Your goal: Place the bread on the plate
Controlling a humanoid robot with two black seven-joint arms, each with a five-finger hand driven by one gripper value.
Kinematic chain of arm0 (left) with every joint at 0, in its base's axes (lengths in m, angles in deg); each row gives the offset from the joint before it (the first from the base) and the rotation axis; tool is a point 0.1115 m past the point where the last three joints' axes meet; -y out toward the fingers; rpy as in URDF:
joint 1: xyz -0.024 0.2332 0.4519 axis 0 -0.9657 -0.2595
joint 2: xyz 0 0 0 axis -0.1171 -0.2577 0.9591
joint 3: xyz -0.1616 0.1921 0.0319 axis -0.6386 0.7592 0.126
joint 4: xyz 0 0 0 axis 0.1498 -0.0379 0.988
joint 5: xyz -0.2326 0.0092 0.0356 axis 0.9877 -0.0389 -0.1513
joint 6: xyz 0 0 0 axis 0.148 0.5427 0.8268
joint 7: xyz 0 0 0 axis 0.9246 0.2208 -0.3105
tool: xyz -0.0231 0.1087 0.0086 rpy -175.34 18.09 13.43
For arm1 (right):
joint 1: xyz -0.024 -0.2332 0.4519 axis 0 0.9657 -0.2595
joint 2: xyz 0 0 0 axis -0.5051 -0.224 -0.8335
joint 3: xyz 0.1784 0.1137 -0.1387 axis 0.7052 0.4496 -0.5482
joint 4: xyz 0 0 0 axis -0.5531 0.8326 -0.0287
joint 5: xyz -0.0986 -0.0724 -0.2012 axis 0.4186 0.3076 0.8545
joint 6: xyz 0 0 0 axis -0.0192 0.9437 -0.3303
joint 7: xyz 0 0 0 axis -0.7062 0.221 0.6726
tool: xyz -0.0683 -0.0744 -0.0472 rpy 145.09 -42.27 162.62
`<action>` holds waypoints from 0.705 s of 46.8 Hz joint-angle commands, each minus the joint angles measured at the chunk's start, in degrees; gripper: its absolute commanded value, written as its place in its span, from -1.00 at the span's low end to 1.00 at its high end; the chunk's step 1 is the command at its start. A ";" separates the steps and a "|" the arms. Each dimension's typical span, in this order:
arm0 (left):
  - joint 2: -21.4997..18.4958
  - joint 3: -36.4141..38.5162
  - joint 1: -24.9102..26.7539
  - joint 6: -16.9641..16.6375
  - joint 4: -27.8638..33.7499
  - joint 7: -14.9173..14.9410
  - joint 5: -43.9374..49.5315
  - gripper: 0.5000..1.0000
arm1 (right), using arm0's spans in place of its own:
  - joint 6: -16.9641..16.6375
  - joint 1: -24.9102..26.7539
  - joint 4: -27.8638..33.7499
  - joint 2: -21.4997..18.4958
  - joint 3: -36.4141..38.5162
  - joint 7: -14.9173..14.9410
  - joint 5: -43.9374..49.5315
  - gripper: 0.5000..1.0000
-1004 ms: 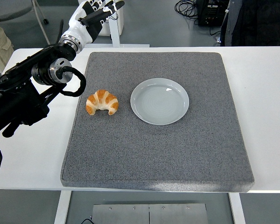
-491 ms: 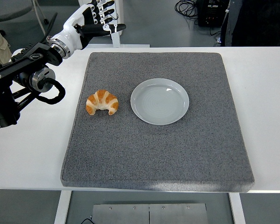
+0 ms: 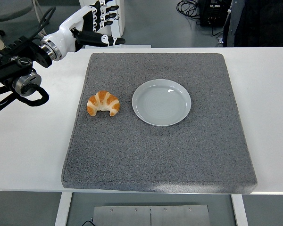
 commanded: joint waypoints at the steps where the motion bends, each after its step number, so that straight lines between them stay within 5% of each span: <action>1: -0.75 0.18 -0.64 0.14 0.50 -0.33 -3.62 0.95 | 0.00 0.00 0.00 0.00 -0.06 0.00 0.00 1.00; 33: -7.96 7.30 0.95 -1.53 2.96 0.11 -29.73 0.95 | 0.00 0.00 0.00 0.00 0.02 0.00 0.00 1.00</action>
